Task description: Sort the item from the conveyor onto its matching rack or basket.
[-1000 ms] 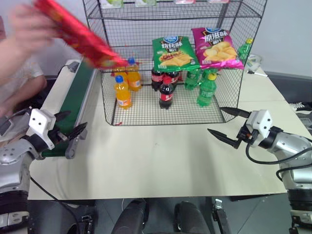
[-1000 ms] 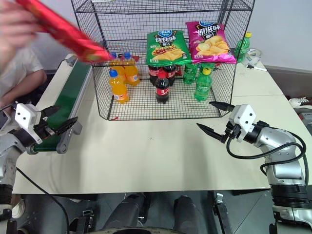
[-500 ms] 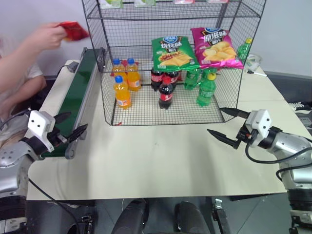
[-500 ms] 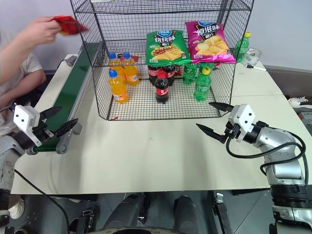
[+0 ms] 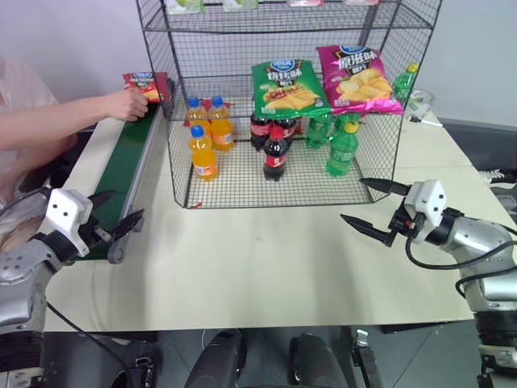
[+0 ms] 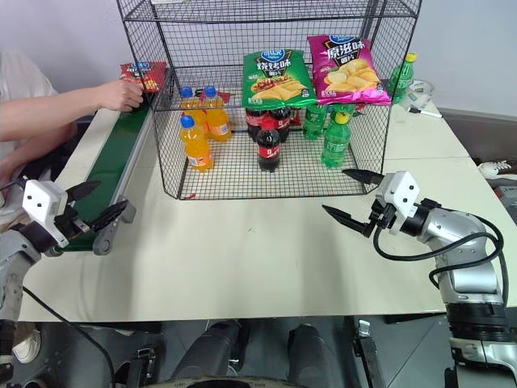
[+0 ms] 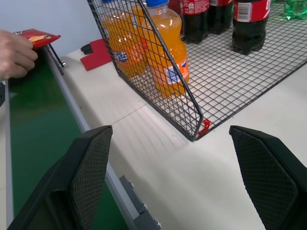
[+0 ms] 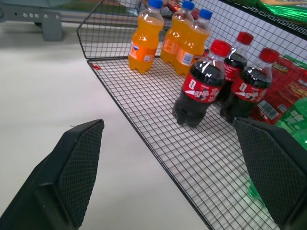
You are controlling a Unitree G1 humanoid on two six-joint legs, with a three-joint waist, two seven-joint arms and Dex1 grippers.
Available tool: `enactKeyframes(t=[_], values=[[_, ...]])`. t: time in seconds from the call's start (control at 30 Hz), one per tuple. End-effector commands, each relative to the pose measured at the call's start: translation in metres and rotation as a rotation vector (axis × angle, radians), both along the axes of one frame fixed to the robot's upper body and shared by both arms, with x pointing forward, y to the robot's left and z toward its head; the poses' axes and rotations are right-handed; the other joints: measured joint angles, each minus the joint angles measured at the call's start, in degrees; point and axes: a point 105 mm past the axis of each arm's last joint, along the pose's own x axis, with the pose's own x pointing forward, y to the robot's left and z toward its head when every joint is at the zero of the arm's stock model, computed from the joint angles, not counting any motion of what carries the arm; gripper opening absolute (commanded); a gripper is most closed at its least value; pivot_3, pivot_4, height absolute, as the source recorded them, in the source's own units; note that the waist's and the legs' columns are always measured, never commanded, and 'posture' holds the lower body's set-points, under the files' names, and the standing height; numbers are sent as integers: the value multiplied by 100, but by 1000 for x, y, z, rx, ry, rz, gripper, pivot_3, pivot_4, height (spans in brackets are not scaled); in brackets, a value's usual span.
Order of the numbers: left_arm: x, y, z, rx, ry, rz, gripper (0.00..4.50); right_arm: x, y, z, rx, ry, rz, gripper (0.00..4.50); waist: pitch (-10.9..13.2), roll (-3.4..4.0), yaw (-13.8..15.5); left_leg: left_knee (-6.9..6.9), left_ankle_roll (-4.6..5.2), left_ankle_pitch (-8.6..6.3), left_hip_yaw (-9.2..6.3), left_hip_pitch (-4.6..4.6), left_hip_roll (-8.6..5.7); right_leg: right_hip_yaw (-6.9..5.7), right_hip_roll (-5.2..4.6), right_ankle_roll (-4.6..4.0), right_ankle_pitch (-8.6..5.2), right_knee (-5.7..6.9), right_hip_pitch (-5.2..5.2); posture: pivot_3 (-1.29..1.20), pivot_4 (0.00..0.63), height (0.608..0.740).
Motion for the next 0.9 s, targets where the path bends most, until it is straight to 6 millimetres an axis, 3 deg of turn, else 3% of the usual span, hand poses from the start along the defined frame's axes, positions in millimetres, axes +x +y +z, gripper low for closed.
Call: enactKeyframes(t=[0.03, 0.3, 0.47, 0.73, 0.9], values=[[-1, 1, 17, 32, -77, 15, 4072, -2, 11, 14, 39, -23, 51, 4500, 0, 0, 0, 0, -4, -2, 0, 0, 0, 0, 0, 0, 0, 0, 0, 0, 150, 740], [-3, -1, 20, 25, -79, -5, 4072, -23, 39, 11, 129, 120, 222, 4500, 1, 1, 0, -5, 4, 2, 0, -3, 0, 0, 0, 0, 0, -3, -1, 0, 150, 740], [-4, -7, 18, 35, -86, -25, 4072, -33, 60, 0, 127, 215, 363, 4500, 1, 0, -8, -5, -6, -4, -1, -2, 0, 0, -1, 0, 0, -9, -1, 0, 150, 740], [-8, -16, 13, 63, -92, -60, 4072, -19, 80, -6, 109, 214, 508, 4500, 3, 0, -18, -6, -6, -4, -1, -2, 0, -2, 0, -1, 0, -12, -2, 0, 150, 740], [-18, -16, 14, 66, -97, -59, 4072, -12, 80, -14, 101, 227, 502, 4500, 3, 1, 3, -13, -3, -3, 0, -3, -1, -3, -2, 2, 1, -20, -15, 0, 150, 740]])
